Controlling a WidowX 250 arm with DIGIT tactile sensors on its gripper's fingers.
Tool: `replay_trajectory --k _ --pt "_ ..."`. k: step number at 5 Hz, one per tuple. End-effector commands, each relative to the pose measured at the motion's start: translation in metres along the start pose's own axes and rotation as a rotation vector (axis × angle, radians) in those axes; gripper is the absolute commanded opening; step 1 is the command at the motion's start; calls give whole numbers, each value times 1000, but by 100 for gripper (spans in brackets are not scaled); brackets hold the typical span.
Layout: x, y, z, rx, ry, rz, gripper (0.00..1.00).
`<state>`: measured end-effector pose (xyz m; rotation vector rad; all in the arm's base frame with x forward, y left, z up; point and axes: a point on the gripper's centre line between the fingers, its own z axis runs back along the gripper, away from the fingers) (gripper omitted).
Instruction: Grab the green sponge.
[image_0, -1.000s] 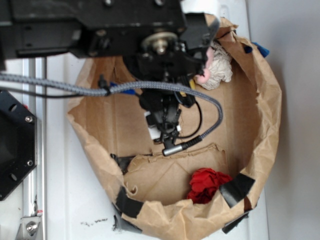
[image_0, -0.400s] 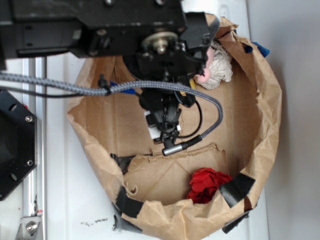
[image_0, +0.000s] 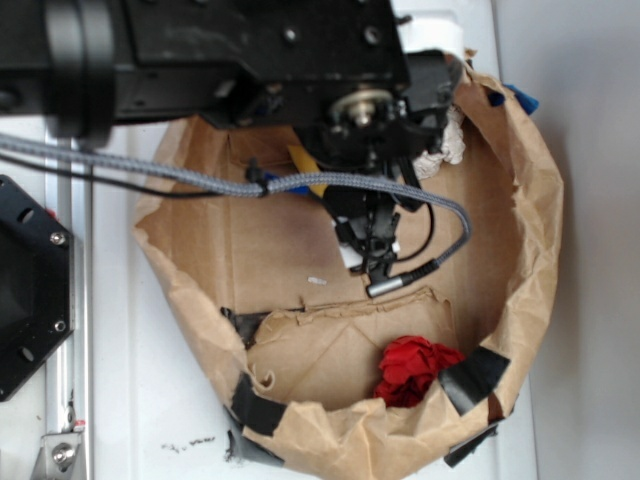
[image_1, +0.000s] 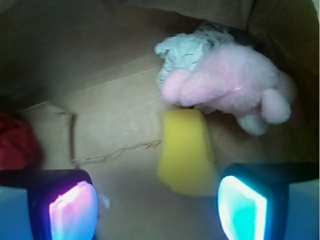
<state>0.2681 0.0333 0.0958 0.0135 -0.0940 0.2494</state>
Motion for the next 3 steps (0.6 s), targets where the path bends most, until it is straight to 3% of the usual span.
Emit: replay_trajectory --k 1,3 --pt "7 5 -24 59 -62 -61 100" --pt "8 11 -44 103 -47 -65 100"
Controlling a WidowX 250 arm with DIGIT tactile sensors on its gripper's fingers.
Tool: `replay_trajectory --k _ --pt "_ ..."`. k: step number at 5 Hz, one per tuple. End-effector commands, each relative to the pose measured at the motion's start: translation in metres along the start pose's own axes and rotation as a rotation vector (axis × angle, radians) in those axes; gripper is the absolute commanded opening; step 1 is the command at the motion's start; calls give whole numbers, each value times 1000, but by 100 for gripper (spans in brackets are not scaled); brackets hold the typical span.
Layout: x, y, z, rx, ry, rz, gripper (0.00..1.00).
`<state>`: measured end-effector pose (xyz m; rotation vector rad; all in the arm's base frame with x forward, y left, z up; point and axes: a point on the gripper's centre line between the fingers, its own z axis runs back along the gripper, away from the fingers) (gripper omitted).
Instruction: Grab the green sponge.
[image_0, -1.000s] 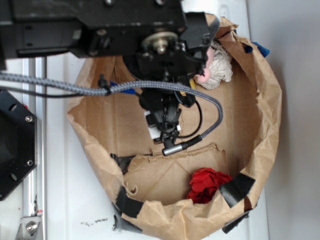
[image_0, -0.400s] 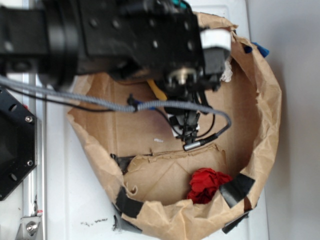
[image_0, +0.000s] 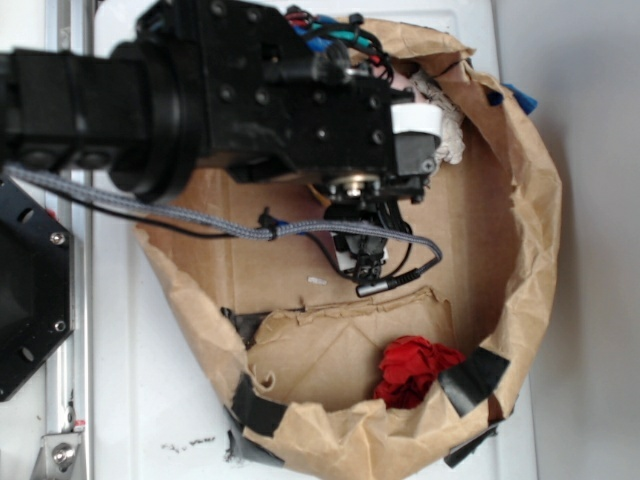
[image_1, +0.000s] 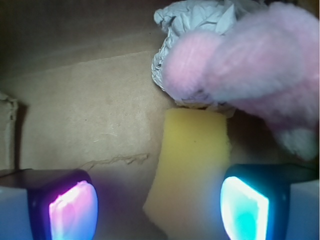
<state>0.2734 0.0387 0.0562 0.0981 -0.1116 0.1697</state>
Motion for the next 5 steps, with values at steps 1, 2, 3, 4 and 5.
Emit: replay_trajectory --k 1,2,3,4,5 --pt "15 13 -21 82 -4 34 100" --pt "20 15 -29 101 20 48 100" --pt "18 12 -30 114 19 52 0" --pt "17 12 -28 112 17 44 0" --pt "16 11 -26 111 12 34 0"
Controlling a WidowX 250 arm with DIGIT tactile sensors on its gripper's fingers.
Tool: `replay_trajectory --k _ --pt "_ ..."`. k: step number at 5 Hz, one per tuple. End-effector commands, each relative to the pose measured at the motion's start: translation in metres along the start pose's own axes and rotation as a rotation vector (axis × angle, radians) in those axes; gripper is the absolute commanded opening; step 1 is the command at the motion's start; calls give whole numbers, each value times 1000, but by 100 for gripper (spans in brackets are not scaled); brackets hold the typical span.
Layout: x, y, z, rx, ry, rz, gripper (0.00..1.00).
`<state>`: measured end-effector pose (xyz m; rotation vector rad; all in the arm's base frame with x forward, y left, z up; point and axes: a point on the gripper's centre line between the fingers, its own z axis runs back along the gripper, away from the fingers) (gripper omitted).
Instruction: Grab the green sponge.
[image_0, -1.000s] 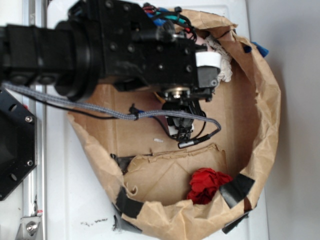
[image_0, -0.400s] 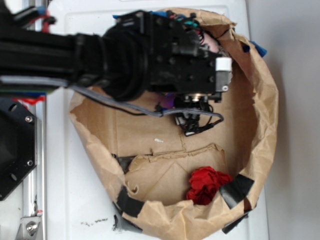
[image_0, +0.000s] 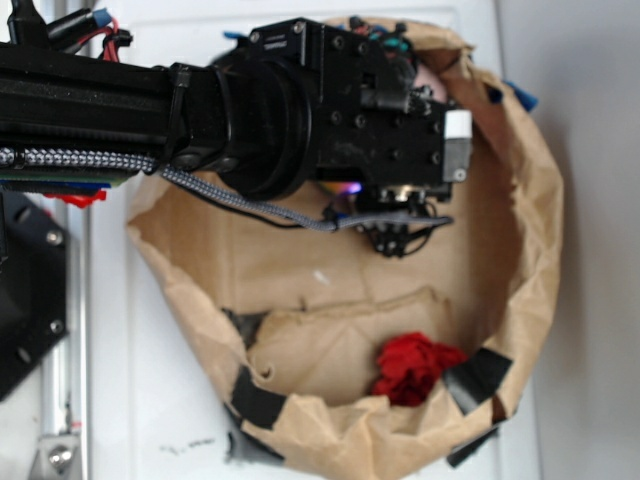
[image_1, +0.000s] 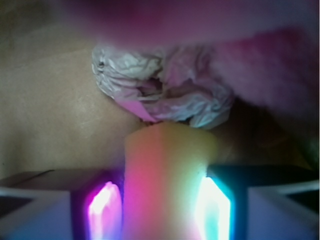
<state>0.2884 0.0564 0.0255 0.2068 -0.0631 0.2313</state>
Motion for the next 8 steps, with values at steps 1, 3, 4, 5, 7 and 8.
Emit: replay_trajectory --k 1,3,4,5,7,8 --pt "2 -1 8 -1 -32 -20 0" --pt "-2 1 23 5 -37 -20 0" --pt "-21 -1 66 -24 -53 -43 0" --pt "-41 -2 110 -54 -16 -43 0" --pt "-57 4 135 -129 -37 -28 0" --pt "-55 6 135 -146 -41 -23 0"
